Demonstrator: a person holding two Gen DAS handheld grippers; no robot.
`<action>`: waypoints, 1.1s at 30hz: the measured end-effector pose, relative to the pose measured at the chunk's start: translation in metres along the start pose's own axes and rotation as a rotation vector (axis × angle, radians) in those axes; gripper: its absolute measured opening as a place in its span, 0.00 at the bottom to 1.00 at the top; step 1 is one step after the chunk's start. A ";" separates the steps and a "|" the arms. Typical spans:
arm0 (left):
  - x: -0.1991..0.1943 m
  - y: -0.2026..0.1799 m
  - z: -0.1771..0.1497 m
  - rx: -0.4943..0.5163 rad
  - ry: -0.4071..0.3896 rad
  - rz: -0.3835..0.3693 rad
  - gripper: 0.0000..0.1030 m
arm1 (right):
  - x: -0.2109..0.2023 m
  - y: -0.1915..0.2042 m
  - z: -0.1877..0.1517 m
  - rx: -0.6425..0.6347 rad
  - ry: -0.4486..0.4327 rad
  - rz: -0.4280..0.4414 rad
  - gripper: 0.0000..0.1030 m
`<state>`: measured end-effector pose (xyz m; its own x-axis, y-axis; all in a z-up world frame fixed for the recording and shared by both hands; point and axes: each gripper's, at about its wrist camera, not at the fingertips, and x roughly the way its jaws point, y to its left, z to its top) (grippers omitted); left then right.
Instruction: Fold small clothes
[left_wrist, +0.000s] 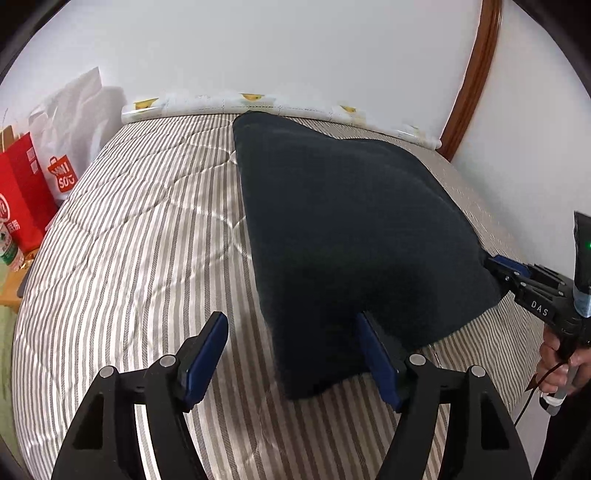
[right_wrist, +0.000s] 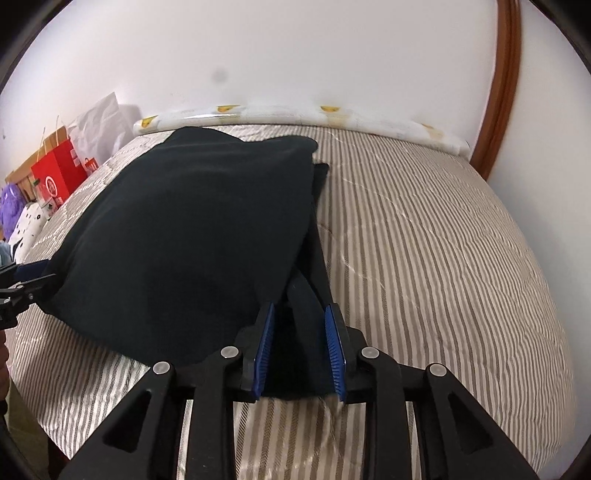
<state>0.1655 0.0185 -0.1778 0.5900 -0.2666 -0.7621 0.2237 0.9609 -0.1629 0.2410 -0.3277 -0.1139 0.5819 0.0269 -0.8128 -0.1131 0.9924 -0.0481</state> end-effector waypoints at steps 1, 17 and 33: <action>-0.001 0.000 -0.001 -0.007 0.003 0.002 0.68 | -0.002 -0.002 -0.003 0.003 -0.001 -0.006 0.27; -0.073 -0.033 0.011 -0.001 -0.088 0.073 0.71 | -0.092 -0.010 0.015 0.103 -0.109 -0.007 0.63; -0.178 -0.059 -0.031 0.022 -0.250 0.151 0.93 | -0.196 0.021 -0.016 0.084 -0.211 -0.048 0.96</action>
<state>0.0236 0.0120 -0.0518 0.7904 -0.1333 -0.5980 0.1339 0.9900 -0.0436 0.1115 -0.3142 0.0354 0.7415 -0.0052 -0.6709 -0.0185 0.9994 -0.0283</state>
